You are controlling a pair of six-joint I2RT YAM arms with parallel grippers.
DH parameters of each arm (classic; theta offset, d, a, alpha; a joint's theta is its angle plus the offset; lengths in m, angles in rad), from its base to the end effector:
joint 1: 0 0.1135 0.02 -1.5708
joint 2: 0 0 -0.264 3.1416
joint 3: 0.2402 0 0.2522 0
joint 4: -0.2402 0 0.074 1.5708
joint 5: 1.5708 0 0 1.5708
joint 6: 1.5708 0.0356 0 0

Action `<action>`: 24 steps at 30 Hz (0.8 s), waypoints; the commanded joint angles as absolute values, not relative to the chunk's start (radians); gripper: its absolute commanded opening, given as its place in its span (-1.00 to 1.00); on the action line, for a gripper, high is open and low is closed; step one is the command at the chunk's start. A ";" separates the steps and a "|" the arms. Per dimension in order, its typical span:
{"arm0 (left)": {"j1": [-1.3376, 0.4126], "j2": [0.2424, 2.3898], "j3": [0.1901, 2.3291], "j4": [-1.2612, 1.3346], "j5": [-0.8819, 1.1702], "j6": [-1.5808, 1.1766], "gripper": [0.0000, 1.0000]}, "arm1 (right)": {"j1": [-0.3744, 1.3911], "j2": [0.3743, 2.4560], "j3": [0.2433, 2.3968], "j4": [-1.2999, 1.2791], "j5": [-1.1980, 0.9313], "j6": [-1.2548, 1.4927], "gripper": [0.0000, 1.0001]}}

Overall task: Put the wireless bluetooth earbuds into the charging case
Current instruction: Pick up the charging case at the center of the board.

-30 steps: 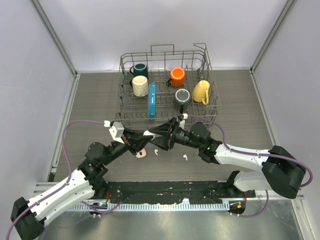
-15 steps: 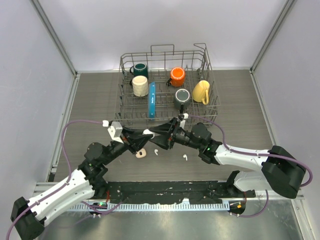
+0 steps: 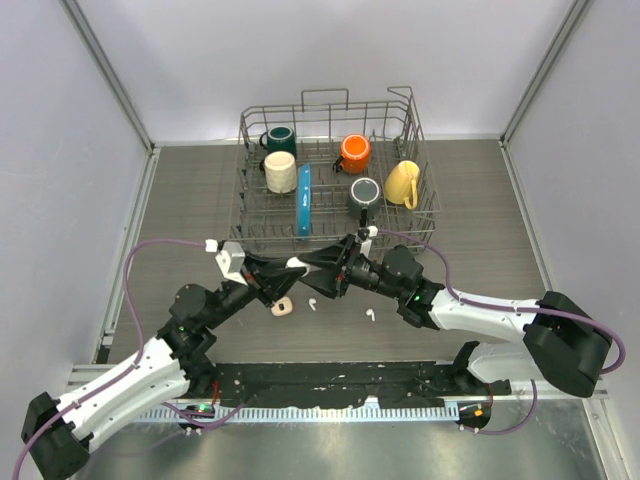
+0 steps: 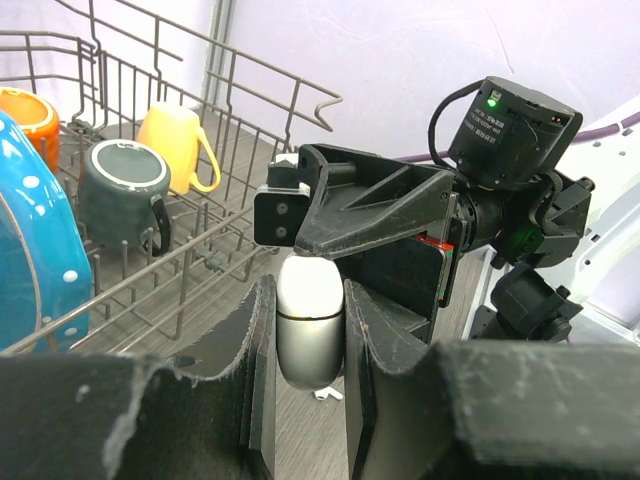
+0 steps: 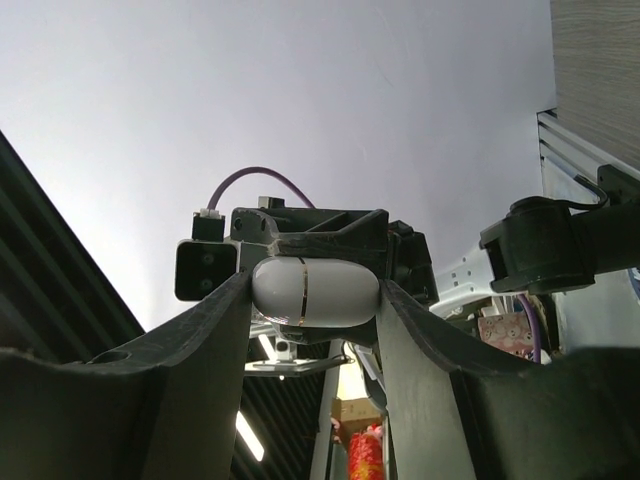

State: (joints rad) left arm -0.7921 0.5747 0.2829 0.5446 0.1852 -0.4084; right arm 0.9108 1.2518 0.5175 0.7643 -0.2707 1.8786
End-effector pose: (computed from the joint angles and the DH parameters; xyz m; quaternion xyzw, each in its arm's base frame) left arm 0.1048 -0.1155 0.2713 0.1880 0.5846 -0.4914 0.6176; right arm 0.1565 0.2172 0.2478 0.2353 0.6559 0.7165 0.0321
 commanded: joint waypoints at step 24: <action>-0.799 0.589 0.290 0.627 0.210 -0.472 -0.51 | 0.920 1.256 0.520 0.951 -0.218 1.893 -0.78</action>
